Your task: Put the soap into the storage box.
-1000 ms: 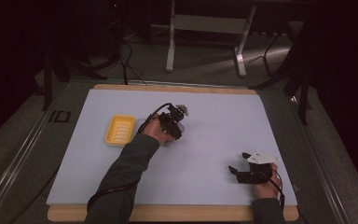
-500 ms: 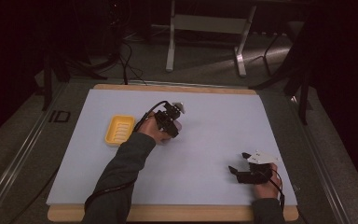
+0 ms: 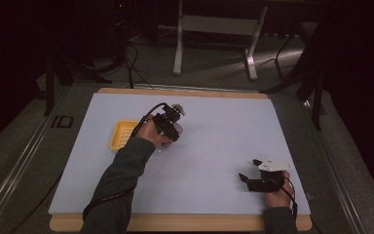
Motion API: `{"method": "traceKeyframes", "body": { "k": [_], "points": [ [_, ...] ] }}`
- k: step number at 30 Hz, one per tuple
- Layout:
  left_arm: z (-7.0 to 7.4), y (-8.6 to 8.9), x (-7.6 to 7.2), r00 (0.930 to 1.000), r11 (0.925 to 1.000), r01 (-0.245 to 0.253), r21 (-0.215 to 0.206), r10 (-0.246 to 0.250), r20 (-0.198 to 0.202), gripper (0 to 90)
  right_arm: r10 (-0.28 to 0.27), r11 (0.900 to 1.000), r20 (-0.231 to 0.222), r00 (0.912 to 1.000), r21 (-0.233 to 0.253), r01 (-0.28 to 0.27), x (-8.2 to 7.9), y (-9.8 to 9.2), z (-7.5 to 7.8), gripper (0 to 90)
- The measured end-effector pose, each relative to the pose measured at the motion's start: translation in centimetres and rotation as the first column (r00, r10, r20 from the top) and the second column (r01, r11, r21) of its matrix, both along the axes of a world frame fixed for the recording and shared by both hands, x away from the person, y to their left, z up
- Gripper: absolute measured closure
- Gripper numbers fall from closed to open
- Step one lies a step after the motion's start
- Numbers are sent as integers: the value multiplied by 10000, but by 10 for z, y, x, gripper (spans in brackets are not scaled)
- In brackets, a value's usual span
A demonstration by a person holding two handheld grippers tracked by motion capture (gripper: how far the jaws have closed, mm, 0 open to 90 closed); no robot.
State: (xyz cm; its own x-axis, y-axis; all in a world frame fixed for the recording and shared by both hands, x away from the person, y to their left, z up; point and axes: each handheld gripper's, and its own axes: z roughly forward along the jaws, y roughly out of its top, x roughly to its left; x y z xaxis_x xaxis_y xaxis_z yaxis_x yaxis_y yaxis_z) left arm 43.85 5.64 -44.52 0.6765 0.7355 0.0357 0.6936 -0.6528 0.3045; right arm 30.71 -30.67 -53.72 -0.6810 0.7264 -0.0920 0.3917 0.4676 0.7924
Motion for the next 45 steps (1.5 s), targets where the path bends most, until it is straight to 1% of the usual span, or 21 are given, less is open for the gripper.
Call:
{"method": "traceKeyframes", "body": {
  "k": [4, 9, 15, 16, 20, 27, 28, 38, 42, 45],
  "points": [
    [1, 6, 0, 9999, 9999, -105, 8, 105, 27, 498, 0, 10000, 4, 10000, 3, 0, 0, 0, 0, 190],
    [3, 20, 1, 9995, 9995, -313, 70, 312, 6, 498, -3, 10000, 4, 10000, 1, 3, 0, 0, 0, 191],
    [6, 34, 1, 9985, 9984, -556, -41, 556, -1, 498, -9, 10000, 10, 10000, -19, 9, 0, 0, 0, 190],
    [7, 36, 1, 9986, 9986, -526, -13, 526, -13, 498, -9, 10000, 8, 10000, -28, 9, 0, 0, 0, 191],
    [9, 43, 1, 9975, 9975, -703, -68, 703, 34, 498, -19, 10000, 10, 10000, -13, 19, 0, 0, 0, 190],
    [10, 50, 1, 9963, 9963, -854, -124, 855, 75, 498, -25, 10000, 17, 10000, -12, 25, 0, 0, 0, 190],
    [11, 52, 1, 9963, 9963, -860, -80, 861, 57, 498, -24, 10000, 22, 10000, -10, 24, 0, 0, 0, 190],
    [12, 61, 1, 9946, 9945, -1035, -187, 1036, 62, 498, -21, 10000, 42, 10000, -9, 21, -1, 0, 0, 190],
    [12, 64, 1, 9930, 9927, -1176, -268, 1179, 93, 498, -23, 10000, 45, 10000, -9, 23, -1, 0, 0, 190],
    [12, 70, 0, 9922, 9918, -1241, -314, 1243, 53, 498, -27, 10000, 56, 10000, -12, 27, -1, 0, 0, 191]
  ]
}}
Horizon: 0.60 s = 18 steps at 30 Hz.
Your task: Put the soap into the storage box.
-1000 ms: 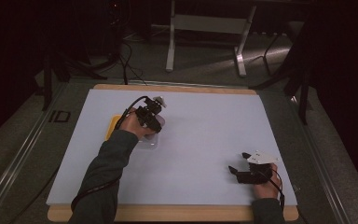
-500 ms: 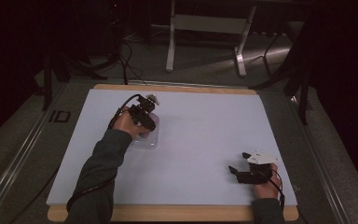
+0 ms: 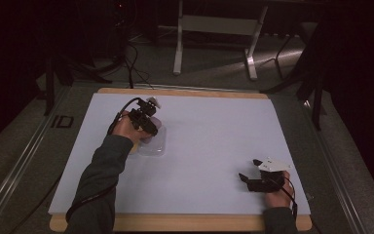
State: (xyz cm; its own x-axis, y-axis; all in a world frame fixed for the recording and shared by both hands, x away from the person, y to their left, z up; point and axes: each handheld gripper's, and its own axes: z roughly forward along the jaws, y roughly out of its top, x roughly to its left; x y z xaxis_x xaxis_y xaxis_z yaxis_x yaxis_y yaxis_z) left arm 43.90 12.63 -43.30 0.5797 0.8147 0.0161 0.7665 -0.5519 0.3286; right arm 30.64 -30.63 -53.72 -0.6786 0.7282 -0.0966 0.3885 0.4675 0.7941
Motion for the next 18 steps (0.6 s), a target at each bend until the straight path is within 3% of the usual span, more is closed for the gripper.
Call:
{"method": "traceKeyframes", "body": {
  "k": [18],
  "points": [
    [0, 20, 0, 9988, 9985, -491, -240, 490, -82, 498, 3, 10000, 26, 10000, -33, -2, 0, 0, 0, 190]
  ]
}}
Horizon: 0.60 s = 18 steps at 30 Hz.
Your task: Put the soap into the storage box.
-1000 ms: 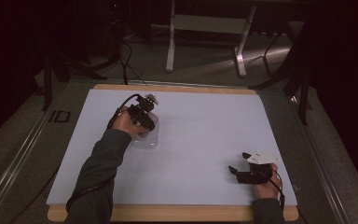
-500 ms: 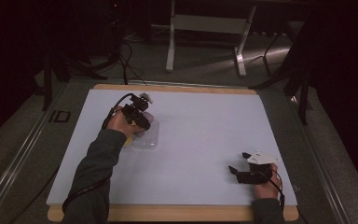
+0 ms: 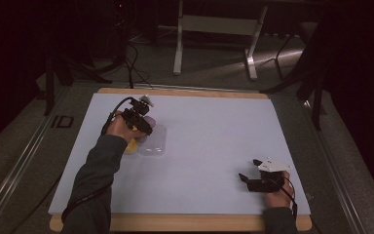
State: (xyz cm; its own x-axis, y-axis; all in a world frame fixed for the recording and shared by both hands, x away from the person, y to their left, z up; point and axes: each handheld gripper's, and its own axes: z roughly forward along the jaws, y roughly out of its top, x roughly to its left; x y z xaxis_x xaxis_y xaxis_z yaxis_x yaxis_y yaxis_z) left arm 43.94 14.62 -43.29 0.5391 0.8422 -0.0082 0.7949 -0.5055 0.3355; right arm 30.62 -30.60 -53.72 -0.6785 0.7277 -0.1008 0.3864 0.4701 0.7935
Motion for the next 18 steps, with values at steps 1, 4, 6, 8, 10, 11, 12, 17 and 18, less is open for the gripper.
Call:
{"method": "traceKeyframes", "body": {
  "k": [1, 4, 6, 8, 10, 11, 12, 17, 18],
  "points": [
    [0, 1, 0, 10000, 10000, -49, -47, 49, -1, 498, -2, 10000, 0, 10000, 0, 2, 0, 0, 0, 190],
    [0, 5, 0, 9999, 9999, -136, -60, 136, 1, 498, -1, 10000, 2, 10000, -7, 1, 0, 0, 0, 191],
    [0, 7, 0, 9998, 9998, -189, -88, 189, -14, 498, 0, 10000, 11, 10000, -7, 0, 0, 0, 0, 190],
    [0, 9, -1, 9998, 9997, -221, -60, 221, -33, 498, 0, 10000, 13, 10000, -7, 0, 0, 0, 0, 190],
    [0, 11, -1, 9996, 9996, -277, -78, 277, -29, 498, -1, 10000, 14, 10000, -7, 1, 0, 0, 0, 191],
    [0, 12, 0, 9997, 9997, -256, -36, 256, -46, 498, 0, 10000, 15, 10000, -9, 0, 0, 0, 0, 191],
    [0, 13, -1, 9996, 9995, -297, -69, 297, -38, 498, 0, 10000, 16, 10000, -9, 0, 0, 0, 0, 191],
    [0, 19, -1, 9992, 9992, -388, -66, 387, -103, 498, -3, 10000, 17, 10000, -12, 3, 0, 0, 0, 190],
    [0, 19, -1, 9989, 9989, -457, -97, 456, -93, 499, 6, 10000, 27, 10000, -19, -6, 0, 0, 0, 191]
  ]
}}
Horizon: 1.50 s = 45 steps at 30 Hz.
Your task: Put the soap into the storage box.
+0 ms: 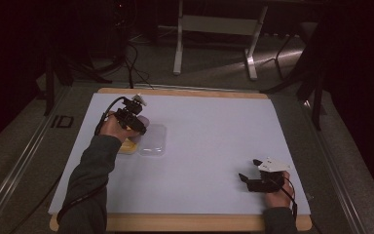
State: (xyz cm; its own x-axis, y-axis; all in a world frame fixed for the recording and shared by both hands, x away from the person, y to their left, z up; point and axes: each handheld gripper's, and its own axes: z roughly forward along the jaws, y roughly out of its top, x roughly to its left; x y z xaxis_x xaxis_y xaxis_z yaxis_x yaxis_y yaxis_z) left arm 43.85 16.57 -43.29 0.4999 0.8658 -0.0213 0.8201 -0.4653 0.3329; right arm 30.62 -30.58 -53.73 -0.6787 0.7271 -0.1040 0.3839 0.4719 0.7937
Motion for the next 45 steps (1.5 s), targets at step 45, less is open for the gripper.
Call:
{"method": "traceKeyframes", "body": {
  "k": [45],
  "points": [
    [-11, 29, 1, 9947, 9945, -1025, 203, 1026, -84, 498, 18, 10000, -31, 10000, -15, -18, 0, 0, 0, 190]
  ]
}}
